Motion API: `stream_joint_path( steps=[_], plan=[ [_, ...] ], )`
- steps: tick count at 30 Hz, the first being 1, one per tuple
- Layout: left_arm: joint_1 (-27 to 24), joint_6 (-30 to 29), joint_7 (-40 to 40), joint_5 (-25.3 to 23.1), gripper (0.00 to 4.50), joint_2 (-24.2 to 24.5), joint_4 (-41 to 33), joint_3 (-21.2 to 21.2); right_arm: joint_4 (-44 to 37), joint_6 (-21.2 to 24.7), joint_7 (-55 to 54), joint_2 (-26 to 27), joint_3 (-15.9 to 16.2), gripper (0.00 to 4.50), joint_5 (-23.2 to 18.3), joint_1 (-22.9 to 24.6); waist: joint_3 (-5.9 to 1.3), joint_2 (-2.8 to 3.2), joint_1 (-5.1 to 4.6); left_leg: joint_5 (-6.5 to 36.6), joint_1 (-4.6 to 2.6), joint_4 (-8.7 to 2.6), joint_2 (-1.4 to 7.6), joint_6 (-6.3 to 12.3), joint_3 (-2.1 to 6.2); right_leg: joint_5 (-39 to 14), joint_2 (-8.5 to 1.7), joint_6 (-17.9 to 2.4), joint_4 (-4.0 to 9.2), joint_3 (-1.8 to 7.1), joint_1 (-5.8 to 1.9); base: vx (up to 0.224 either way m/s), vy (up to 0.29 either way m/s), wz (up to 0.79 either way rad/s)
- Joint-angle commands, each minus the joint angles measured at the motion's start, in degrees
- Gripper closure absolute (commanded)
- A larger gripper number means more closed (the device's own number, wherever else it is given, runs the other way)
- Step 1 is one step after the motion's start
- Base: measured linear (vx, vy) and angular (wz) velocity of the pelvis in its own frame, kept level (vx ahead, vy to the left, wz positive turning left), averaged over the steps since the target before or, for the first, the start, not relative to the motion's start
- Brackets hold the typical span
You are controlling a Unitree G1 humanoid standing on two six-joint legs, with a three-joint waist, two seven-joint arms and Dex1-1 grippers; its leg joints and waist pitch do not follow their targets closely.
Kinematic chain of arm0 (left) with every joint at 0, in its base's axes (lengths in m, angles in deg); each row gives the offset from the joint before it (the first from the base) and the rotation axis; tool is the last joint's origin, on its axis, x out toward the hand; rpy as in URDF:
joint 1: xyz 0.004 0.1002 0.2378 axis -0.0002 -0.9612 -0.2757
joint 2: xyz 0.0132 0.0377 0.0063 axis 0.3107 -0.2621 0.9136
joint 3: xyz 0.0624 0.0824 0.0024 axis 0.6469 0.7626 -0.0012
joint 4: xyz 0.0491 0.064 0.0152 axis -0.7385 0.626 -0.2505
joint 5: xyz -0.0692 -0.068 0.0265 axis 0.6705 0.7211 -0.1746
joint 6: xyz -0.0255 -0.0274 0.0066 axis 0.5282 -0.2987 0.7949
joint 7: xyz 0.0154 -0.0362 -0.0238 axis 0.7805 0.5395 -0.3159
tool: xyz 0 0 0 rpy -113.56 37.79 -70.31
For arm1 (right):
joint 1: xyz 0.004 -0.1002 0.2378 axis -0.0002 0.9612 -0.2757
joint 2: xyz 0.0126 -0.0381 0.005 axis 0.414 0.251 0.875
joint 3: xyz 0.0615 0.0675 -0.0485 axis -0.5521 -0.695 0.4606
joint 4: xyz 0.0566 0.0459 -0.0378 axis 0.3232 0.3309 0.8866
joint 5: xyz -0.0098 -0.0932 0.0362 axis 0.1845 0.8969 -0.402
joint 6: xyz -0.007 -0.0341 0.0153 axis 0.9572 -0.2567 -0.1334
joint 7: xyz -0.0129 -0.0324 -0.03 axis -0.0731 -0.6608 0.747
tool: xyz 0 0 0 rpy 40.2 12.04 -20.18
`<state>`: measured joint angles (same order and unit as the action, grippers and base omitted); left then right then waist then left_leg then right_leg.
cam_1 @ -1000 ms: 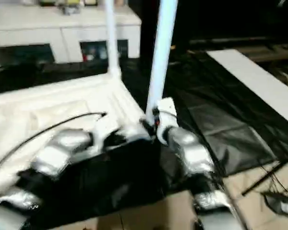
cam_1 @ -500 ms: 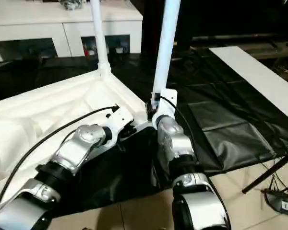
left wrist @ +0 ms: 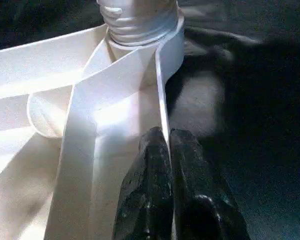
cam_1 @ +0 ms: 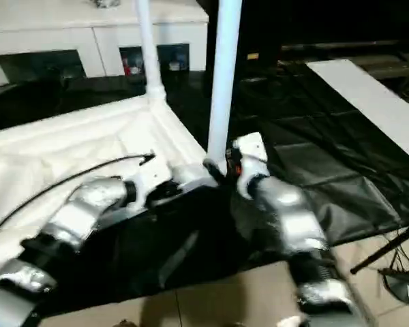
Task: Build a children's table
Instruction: Rotate leg to tighten
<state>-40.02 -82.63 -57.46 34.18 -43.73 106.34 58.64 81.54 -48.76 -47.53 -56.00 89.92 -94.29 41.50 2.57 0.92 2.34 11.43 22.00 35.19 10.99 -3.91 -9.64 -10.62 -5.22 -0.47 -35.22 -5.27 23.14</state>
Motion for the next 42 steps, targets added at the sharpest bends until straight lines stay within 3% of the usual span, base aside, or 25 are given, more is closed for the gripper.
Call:
stream_joint_path(
  steps=[1, 4, 9, 14, 19, 27, 31, 38, 41, 42],
  plan=[
    [-0.4, 2.2, -5.6, 0.3, 4.5, 1.5, -2.2, 2.3, -3.0, 0.7, 5.7, -2.4, 1.6, 0.02, -0.6, 1.0, -3.8, 0.25, 0.1, 8.2, -0.92, -4.55, 2.38, 3.82, 0.41, -1.3, -3.28, -14.6, 3.32, 3.19, -3.44, 0.0, 0.0, 0.0],
    [-1.2, 2.8, -11.3, 2.3, 4.5, 3.9, -4.0, 2.7, -4.6, 0.7, 10.8, -5.7, 2.7, 0.02, -0.5, 2.0, -3.64, 0.13, 0.23, 9.6, -1.0, -4.71, 2.46, 3.46, 0.31, -3.4, -3.36, -14.8, 3.5, 3.26, -3.28, 0.0, 0.0, 0.0],
    [-1.6, 3.0, -14.3, 4.0, 4.5, 4.9, -5.4, 2.4, -3.5, -0.1, 12.9, -6.7, 3.9, 0.02, 0.1, 1.5, -3.46, 0.03, 0.64, 11.4, -1.32, -4.81, 2.53, 2.26, 0.17, -7.7, -3.43, -14.4, 3.88, 3.39, -2.9, 0.0, 0.0, 0.0],
    [-1.5, 3.3, -15.1, 4.0, 4.5, 5.3, -5.3, 2.2, -1.9, -0.4, 14.4, -6.6, 4.7, 0.02, 0.4, 1.0, -3.6, -0.03, 0.85, 9.6, -1.14, -4.77, 2.49, 2.26, 0.19, -5.8, -3.35, -14.3, 3.53, 3.36, -3.04, 0.0, 0.0, 0.0],
    [-1.2, 3.4, -15.5, 3.8, 4.5, 5.5, -4.9, 2.0, -0.6, -1.2, 16.1, -7.1, 6.0, 0.55, 1.9, 1.1, -3.75, -0.17, 0.9, 7.4, -1.03, -4.51, 2.41, 3.24, 0.13, -3.1, -3.37, -14.8, 3.23, 3.33, -3.19, 0.0, 0.0, 0.0],
    [-1.2, 3.5, -15.6, 3.8, 4.5, 5.5, -4.6, 1.7, -0.3, -0.9, 16.8, -7.0, 5.0, 1.2, 0.7, 0.9, -3.66, -0.12, 0.93, 8.6, -1.09, -4.57, 2.45, 3.05, 0.12, -5.5, -3.4, -14.5, 3.49, 3.35, -3.15, 0.0, 0.0, 0.0],
    [-1.4, 3.4, -15.8, 3.8, 4.5, 5.6, -4.6, 1.7, -0.7, -0.6, 17.7, -6.8, 4.4, 1.58, 0.4, 1.4, -3.77, -0.14, 0.93, 7.7, -1.05, -4.47, 2.45, 3.4, 0.15, -4.0, -3.35, -14.8, 3.29, 3.32, -3.2, 0.0, 0.0, 0.0],
    [-1.8, 2.8, -16.7, 4.0, 4.5, 5.9, -4.7, 1.8, -1.0, 0.9, 18.4, -6.4, 3.8, 1.77, -1.3, 2.0, -3.85, 0.03, 1.0, 7.1, -1.09, -4.38, 2.44, 3.81, 0.15, -2.8, -3.36, -15.2, 3.15, 3.28, -3.26, 0.0, 0.0, 0.0],
    [-1.4, 0.6, -12.9, 1.9, 4.5, 4.7, -3.3, 2.3, 4.4, 2.9, 7.3, -0.8, 1.2, 1.78, 0.6, -0.3, -3.8, 0.17, 0.76, 7.3, -0.99, -4.42, 2.36, 3.31, 0.14, -3.4, -3.36, -15.3, 3.16, 3.29, -3.14, 0.0, 0.0, 0.0],
    [-1.2, 0.0, -11.9, 1.4, 4.5, 4.4, -2.9, 2.2, 5.3, 3.4, 5.0, 0.4, 0.5, 1.78, 0.7, -0.7, -3.44, 0.07, 0.35, 9.5, -0.98, -4.75, 2.29, 2.19, 0.15, -6.7, -3.33, -15.0, 3.57, 3.25, -2.96, 0.0, 0.0, 0.0]
  ],
)
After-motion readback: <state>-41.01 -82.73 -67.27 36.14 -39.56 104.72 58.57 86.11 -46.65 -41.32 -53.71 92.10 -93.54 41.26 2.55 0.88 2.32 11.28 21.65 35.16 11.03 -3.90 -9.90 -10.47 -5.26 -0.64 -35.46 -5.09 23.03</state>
